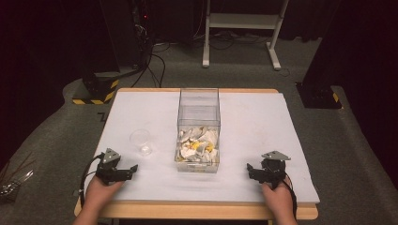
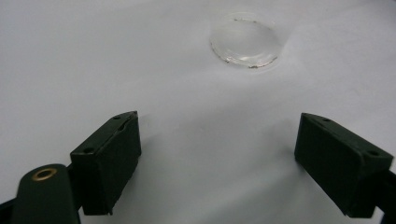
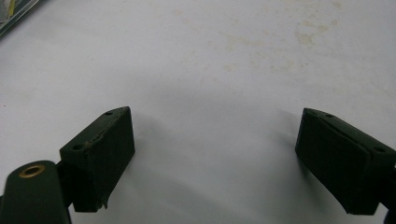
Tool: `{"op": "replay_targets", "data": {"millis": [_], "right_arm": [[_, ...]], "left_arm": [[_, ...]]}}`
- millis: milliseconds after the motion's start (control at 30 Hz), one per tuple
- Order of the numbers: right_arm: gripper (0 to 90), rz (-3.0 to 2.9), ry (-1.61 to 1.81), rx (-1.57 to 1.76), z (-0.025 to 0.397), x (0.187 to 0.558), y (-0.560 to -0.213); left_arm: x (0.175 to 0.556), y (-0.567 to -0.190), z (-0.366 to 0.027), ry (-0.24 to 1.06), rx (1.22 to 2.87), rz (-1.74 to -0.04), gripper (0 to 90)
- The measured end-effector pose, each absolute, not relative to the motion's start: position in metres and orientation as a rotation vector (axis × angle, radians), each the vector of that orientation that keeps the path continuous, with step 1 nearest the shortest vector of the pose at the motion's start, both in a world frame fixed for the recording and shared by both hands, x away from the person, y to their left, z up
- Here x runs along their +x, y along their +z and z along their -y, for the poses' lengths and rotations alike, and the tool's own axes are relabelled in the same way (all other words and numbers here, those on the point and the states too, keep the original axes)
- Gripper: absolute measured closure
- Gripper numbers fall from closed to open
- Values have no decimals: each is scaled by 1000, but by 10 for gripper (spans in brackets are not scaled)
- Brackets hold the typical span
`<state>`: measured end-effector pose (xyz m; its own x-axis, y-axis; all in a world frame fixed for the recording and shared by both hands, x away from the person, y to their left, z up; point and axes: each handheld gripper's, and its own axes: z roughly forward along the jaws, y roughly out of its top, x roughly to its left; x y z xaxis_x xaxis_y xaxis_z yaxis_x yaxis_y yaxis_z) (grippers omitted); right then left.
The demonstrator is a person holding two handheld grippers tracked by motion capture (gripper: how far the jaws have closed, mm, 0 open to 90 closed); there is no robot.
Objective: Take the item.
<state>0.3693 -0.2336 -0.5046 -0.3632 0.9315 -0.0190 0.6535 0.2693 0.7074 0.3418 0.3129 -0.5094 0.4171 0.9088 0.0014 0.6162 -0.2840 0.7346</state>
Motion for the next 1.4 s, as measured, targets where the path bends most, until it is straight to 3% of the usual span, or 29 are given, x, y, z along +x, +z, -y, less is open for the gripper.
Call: {"op": "replay_targets", "data": {"millis": [1400], "right_arm": [[116, -2112, 861, 1432, 234, 370, -505]], "left_arm": [[328, -493, -300, 580, 2005, -1192, 151]]}}
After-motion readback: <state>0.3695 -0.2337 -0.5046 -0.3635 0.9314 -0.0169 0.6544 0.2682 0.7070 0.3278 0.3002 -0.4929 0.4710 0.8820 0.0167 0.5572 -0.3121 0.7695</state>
